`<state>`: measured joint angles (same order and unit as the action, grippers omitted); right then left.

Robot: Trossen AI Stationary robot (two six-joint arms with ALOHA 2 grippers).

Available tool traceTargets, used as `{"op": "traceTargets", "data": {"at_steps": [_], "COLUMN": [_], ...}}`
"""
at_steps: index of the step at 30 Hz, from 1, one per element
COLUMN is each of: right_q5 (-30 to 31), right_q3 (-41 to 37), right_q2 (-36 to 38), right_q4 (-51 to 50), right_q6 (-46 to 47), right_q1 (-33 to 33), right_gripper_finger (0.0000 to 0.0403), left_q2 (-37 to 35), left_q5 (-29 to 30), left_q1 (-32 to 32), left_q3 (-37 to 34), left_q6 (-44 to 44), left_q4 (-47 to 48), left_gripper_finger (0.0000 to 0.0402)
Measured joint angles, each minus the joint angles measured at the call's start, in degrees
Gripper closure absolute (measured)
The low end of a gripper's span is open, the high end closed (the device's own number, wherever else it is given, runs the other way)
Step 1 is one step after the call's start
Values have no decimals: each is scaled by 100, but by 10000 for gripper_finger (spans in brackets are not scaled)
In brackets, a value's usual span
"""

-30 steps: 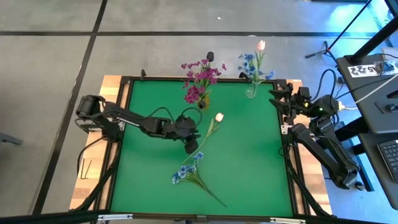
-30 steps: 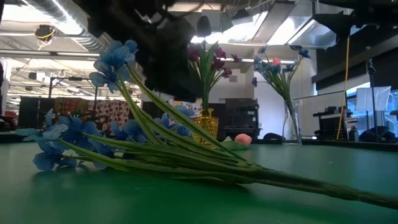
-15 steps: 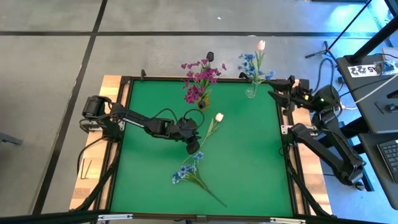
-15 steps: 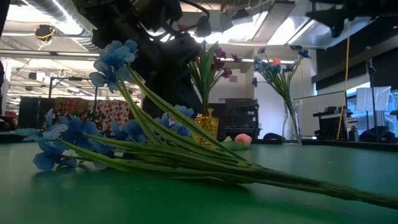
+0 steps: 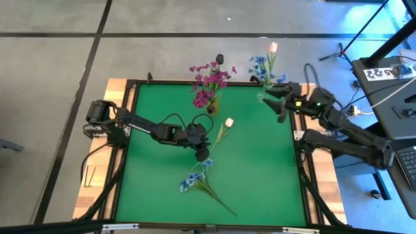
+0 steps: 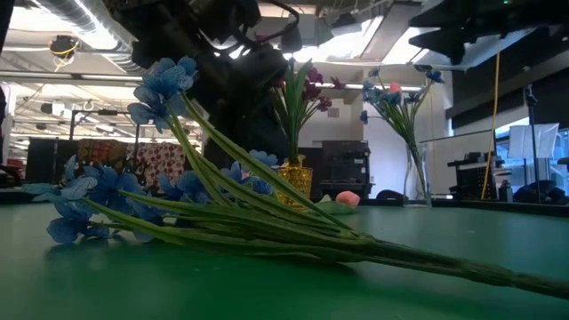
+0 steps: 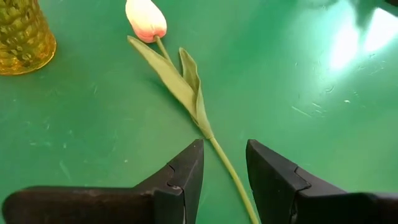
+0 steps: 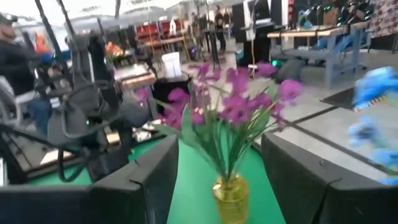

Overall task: Sort flowers into vase by color
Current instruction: Put the pink flower into the transparent vase

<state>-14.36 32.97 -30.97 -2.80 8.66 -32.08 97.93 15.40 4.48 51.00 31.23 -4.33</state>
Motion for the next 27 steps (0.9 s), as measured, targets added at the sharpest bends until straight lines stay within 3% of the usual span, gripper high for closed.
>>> {"op": "traceTargets", "data": {"at_steps": [8, 17, 27], "right_q5": [864, 1277, 1528], "right_q3": [-1, 2, -4], "right_q2": [-748, -867, -919], "right_q4": [477, 775, 722], "right_q6": [-159, -163, -185], "right_q1": [1149, 1518, 1830], "right_gripper_finger": [176, 176, 176], "left_q2": [80, 697, 1546], "left_q5": [-31, -35, 298], "left_q1": [172, 210, -115], "left_q3": [0, 387, 1645], "left_q6": [-3, -187, -31], "left_q4": [-350, -363, 1328], "left_gripper_finger": [286, 240, 209]}}
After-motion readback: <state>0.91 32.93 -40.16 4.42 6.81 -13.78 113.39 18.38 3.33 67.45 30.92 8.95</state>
